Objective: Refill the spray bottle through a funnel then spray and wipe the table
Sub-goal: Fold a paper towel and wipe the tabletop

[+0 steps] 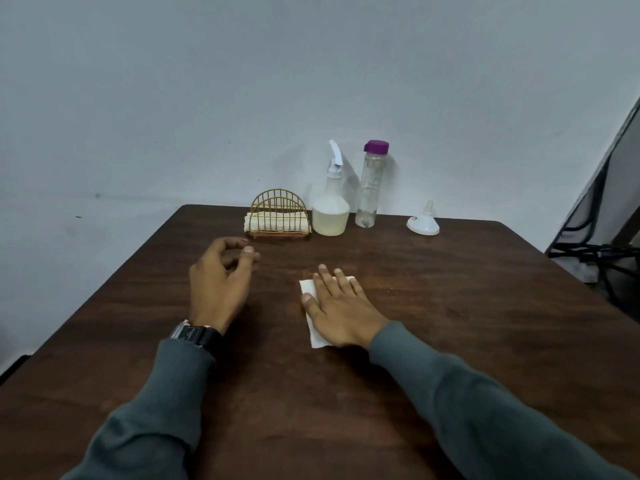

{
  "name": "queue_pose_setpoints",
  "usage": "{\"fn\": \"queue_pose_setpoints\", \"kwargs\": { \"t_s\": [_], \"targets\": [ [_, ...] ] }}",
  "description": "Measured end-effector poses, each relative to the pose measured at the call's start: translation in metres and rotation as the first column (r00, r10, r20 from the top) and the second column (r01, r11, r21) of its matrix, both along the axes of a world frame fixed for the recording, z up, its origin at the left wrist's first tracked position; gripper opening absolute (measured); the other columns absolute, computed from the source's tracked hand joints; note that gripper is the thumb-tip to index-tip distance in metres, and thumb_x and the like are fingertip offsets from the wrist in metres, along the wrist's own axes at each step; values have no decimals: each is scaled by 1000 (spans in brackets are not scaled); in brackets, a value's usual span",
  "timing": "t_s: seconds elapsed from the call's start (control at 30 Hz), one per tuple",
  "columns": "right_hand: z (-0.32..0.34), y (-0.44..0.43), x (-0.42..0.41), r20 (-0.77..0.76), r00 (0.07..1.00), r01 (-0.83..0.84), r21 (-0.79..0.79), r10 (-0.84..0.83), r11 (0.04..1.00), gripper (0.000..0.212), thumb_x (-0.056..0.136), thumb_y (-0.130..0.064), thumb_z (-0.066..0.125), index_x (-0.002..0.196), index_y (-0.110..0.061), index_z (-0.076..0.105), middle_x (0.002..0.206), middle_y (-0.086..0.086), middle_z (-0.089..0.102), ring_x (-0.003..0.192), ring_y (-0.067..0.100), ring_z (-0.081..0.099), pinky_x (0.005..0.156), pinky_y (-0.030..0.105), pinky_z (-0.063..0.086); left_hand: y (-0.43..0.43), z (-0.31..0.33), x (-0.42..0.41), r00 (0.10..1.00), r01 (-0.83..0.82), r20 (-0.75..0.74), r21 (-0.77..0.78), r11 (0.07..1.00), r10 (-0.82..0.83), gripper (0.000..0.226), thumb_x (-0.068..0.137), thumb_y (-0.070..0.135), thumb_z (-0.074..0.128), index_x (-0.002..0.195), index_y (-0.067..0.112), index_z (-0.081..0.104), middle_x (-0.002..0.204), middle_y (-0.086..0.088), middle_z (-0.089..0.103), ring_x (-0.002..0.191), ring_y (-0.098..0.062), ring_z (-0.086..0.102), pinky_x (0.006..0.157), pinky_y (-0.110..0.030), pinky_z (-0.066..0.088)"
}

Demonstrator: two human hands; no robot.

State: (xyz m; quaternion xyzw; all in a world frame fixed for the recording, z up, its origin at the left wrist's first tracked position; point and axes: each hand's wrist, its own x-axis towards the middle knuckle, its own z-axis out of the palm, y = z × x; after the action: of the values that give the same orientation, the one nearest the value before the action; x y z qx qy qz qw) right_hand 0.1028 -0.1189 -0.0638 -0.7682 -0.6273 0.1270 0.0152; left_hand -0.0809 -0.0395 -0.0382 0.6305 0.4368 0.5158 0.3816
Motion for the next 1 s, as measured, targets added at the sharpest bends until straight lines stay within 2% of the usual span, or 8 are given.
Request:
{"fn": "queue_pose_setpoints", "kwargs": {
  "t_s": [0.17,0.3,0.43,0.53,0.67,0.8,0.93,1.0],
  "targets": [
    [-2,21,-51,-16,998,-62,41,63,997,74,109,-57,10,168,-14,1,176,4,-15,161,25,-17,130,47,-12,7,3,-11,996,-61,60,34,998,59,7,100,22,66,106,24,70,89,6,81,92,-9,79,91,-47,63],
    [-3,10,-90,94,989,-133,189,116,973,78,108,-59,14,167,-8,9,176,7,-12,161,27,-17,129,49,-14,11,2,-31,981,-137,144,35,990,130,8,102,21,64,108,25,68,92,4,80,90,-9,79,93,-47,63],
    [-6,-2,-100,-30,996,-86,59,88,995,83,106,-63,11,166,-7,-3,175,10,-16,162,23,-16,131,43,-10,17,-1,-41,977,-135,166,-10,991,134,6,101,23,65,102,28,68,90,3,81,89,-9,80,94,-48,62],
    [-7,1,-96,-65,993,-95,34,97,995,80,108,-60,11,166,-9,-6,174,8,-18,161,21,-18,131,41,-10,18,-5,-35,997,-65,49,-20,998,66,12,96,35,66,105,29,69,91,7,82,95,-7,78,95,-46,61],
    [-1,32,-76,-95,990,-103,32,106,994,69,110,-53,11,168,-17,1,176,2,-13,162,19,-14,131,39,-8,12,-3,-26,993,-83,-87,35,996,85,19,99,31,67,116,23,71,99,7,80,96,-9,73,88,-31,56],
    [1,51,-19,-69,998,12,-3,-13,1000,62,110,-54,7,168,-32,1,176,3,-15,162,24,-13,131,43,-7,-4,5,-7,994,12,-110,-5,1000,-12,29,103,32,64,129,20,68,114,5,75,104,-8,67,81,-16,45],
    [-5,26,53,-9,981,196,11,-196,981,58,109,-54,6,166,-43,2,176,6,-12,163,28,-10,131,46,-5,-26,11,31,969,166,-179,-38,985,-170,35,107,36,54,138,21,62,131,2,71,113,-7,61,94,-20,41],
    [-5,3,86,1,956,294,13,-294,956,58,110,-51,7,166,-42,3,177,7,-9,163,29,-8,131,47,-3,-37,13,51,953,232,-185,-63,971,-240,40,110,45,44,137,23,62,127,4,71,116,-13,62,94,-24,41]
  ]
}}
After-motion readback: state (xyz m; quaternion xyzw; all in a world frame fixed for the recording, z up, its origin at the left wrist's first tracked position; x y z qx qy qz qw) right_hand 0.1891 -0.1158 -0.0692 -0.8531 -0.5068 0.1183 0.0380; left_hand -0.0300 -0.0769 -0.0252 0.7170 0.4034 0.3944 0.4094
